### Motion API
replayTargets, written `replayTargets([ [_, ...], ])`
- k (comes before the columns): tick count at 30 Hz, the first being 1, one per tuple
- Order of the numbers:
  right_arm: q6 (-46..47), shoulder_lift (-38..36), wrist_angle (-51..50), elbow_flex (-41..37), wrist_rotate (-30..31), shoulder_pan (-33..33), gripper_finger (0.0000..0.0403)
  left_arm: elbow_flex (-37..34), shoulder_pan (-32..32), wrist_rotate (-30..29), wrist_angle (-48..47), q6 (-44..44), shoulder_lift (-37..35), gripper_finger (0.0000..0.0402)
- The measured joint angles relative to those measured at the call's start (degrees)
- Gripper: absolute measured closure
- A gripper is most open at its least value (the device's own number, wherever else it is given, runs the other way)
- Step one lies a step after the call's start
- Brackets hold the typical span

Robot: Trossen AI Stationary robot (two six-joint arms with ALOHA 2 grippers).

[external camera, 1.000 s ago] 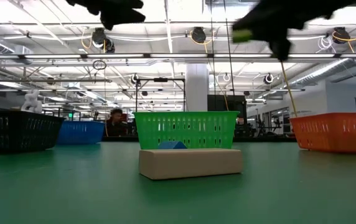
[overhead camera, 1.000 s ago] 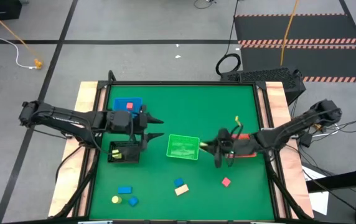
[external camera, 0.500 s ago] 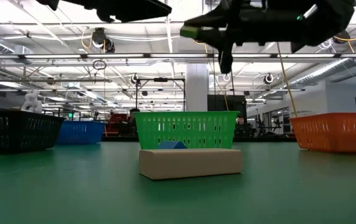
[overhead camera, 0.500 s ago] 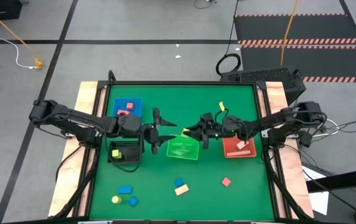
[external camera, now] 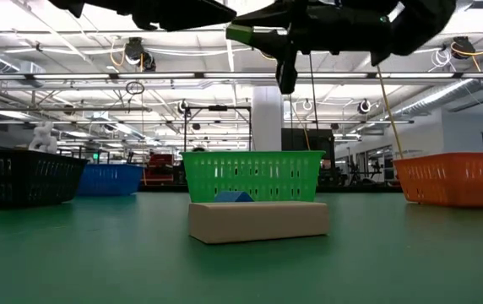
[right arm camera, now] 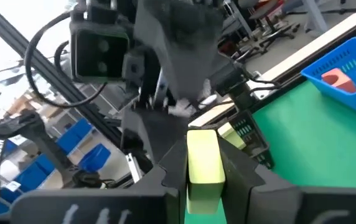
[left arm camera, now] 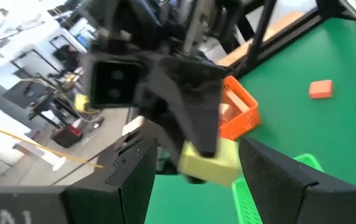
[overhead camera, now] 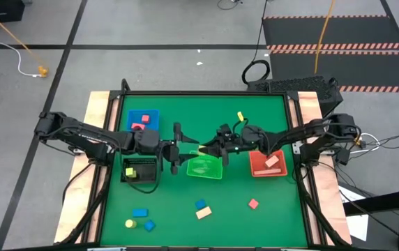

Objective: Sort & place blocks by color
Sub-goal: Put the right light green block into the black basket

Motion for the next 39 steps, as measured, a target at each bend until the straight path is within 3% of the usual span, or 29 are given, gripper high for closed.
replayTargets([
  [26,-2.39,-0.04,-3.32,5.25,-1.37,0.13,0.0356,0.04,-0.37,-0.02,3.31,1.62,1.53,0.0176],
  [34,-1.37,-0.13,-3.77,5.12,-1.29,0.13,0.0353,0.00,-0.37,-0.73,6.54,4.06,3.31,0.0248],
  [39,-0.97,-0.06,-4.54,5.12,-1.57,0.15,0.0323,0.00,-0.66,-0.43,6.07,1.59,3.31,0.0251],
])
